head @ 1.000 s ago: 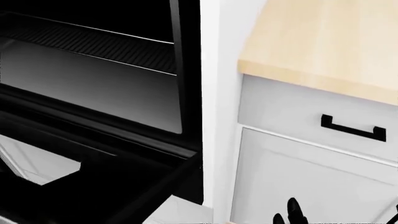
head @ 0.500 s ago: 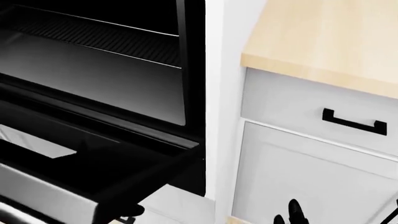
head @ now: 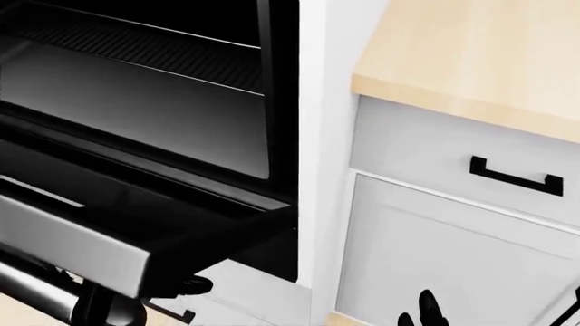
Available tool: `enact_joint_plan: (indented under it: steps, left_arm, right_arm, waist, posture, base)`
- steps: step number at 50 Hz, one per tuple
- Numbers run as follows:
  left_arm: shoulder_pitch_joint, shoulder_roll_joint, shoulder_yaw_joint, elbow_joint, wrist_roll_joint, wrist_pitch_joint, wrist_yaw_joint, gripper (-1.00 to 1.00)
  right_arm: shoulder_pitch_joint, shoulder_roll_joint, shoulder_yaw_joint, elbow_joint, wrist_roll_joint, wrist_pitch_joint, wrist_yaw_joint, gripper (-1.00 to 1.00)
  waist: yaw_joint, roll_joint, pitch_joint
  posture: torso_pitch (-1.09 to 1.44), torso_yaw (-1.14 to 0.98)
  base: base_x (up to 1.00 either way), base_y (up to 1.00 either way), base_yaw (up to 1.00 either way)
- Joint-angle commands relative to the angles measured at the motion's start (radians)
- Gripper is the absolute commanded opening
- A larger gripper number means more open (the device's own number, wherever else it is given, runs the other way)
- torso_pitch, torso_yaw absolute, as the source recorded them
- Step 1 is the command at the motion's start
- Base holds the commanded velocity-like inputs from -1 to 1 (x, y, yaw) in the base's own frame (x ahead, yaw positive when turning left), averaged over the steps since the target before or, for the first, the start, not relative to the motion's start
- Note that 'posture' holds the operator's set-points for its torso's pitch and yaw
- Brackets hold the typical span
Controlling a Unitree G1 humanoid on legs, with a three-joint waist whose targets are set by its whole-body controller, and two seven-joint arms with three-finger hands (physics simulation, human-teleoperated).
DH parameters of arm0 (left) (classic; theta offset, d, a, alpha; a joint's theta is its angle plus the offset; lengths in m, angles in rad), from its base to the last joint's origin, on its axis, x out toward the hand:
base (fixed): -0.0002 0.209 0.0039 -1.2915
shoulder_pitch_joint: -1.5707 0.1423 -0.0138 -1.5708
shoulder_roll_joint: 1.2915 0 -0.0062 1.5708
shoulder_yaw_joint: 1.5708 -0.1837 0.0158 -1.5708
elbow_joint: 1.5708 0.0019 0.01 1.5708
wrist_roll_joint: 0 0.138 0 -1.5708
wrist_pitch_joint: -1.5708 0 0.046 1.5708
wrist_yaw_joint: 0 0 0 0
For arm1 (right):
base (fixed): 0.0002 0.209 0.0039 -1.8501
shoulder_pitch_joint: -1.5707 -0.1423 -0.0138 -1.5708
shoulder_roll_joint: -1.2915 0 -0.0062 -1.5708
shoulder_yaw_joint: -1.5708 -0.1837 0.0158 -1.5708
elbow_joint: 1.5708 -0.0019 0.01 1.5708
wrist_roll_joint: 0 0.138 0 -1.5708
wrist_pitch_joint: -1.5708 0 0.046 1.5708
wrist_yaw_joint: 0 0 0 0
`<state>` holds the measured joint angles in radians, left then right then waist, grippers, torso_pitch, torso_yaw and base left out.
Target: Close the oven door.
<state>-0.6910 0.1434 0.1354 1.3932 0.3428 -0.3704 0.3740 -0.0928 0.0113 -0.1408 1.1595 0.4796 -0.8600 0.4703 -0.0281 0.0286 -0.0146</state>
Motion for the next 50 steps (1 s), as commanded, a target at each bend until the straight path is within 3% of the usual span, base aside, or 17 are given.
enact_joint_plan:
  steps: [1,35,42,50]
  left_arm:
    - [-0.042,0.012,-0.003,-0.048,-0.012,-0.041,0.002,1.0]
    - [-0.08,-0.008,-0.058,-0.145,-0.096,0.001,-0.069,1.0]
    - [-0.067,-0.022,-0.077,-0.288,-0.118,0.09,-0.105,1.0]
    - [0.019,-0.048,-0.094,-0.59,-0.128,0.273,-0.153,1.0]
  right_arm:
    - [-0.015,-0.001,0.001,-0.021,-0.001,-0.03,0.009,1.0]
    - [-0.007,-0.008,0.01,-0.063,-0.017,0.004,-0.016,1.0]
    - [-0.015,-0.009,0.008,-0.056,-0.018,0.006,-0.014,1.0]
    - [-0.016,-0.008,0.006,-0.047,-0.016,-0.002,-0.009,1.0]
  waist:
    - [-0.001,0.001,-0.022]
    - [0.004,-0.006,-0.02]
    - [0.004,-0.007,-0.017]
    - [0.004,-0.007,-0.01]
  posture:
    - [0.0,0.0]
    - [0.0,0.0]
    - [0.0,0.0]
    - [0.0,0.0]
  base:
    - [0.0,0.0,0.0]
    - [0.0,0.0,0.0]
    - [0.0,0.0,0.0]
    - [0.0,0.0,0.0]
